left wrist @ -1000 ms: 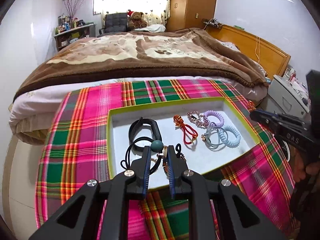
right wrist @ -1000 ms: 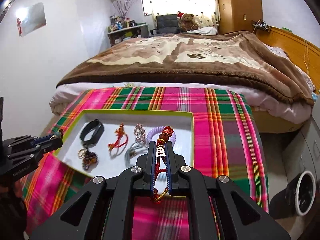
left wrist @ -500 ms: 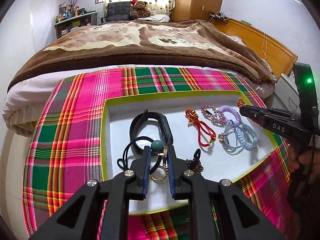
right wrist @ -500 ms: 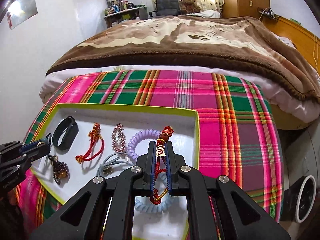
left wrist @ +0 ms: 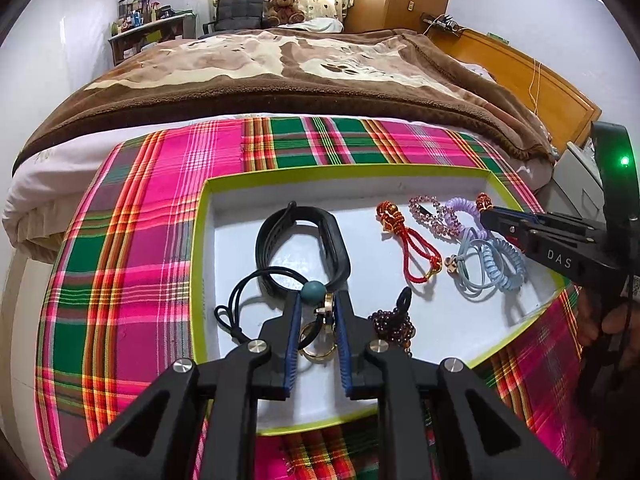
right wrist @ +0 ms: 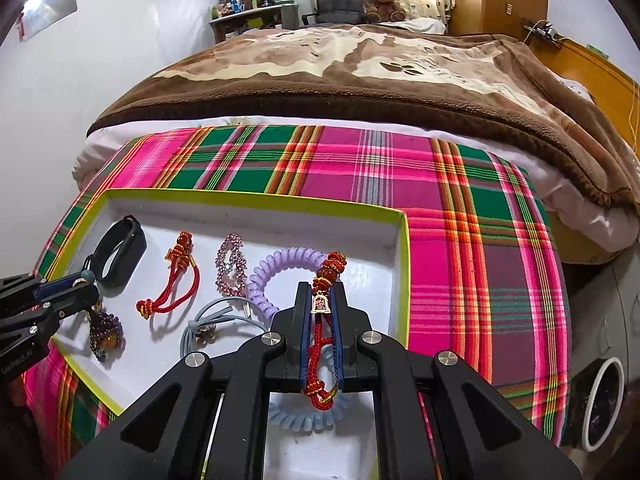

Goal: Organize jewelry

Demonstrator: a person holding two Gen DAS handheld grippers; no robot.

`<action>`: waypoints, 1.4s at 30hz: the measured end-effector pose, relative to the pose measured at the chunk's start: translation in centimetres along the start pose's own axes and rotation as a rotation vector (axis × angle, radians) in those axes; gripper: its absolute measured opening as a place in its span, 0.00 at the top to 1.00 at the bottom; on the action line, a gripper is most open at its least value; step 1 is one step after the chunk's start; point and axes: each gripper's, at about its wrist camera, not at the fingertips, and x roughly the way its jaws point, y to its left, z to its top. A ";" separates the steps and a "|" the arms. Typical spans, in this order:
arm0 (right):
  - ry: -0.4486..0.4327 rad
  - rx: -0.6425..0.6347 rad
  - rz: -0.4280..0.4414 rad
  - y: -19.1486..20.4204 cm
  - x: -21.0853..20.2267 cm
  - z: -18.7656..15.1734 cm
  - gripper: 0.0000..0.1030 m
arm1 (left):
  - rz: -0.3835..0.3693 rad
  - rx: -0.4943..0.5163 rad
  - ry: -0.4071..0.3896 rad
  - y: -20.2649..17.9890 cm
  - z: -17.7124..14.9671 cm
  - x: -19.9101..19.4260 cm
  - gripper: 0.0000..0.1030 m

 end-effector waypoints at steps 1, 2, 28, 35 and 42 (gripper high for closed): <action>0.000 -0.001 0.000 0.0 0.0 0.0 0.91 | 0.001 -0.001 0.001 0.0 0.0 0.0 0.82; 0.000 -0.003 0.000 0.1 0.0 0.0 0.91 | 0.002 0.000 0.001 -0.1 0.0 0.0 0.82; -0.076 0.033 0.016 1.1 -3.0 -0.8 0.60 | -0.006 -0.021 -0.045 -1.0 -0.4 -2.4 0.59; -0.126 0.051 -0.001 2.2 -5.8 -2.2 0.59 | 0.024 -0.053 -0.084 -1.4 -1.6 -4.6 0.53; -0.175 0.067 0.006 3.7 -8.8 -4.5 0.58 | 0.074 -0.058 -0.135 -2.5 -2.9 -7.0 0.51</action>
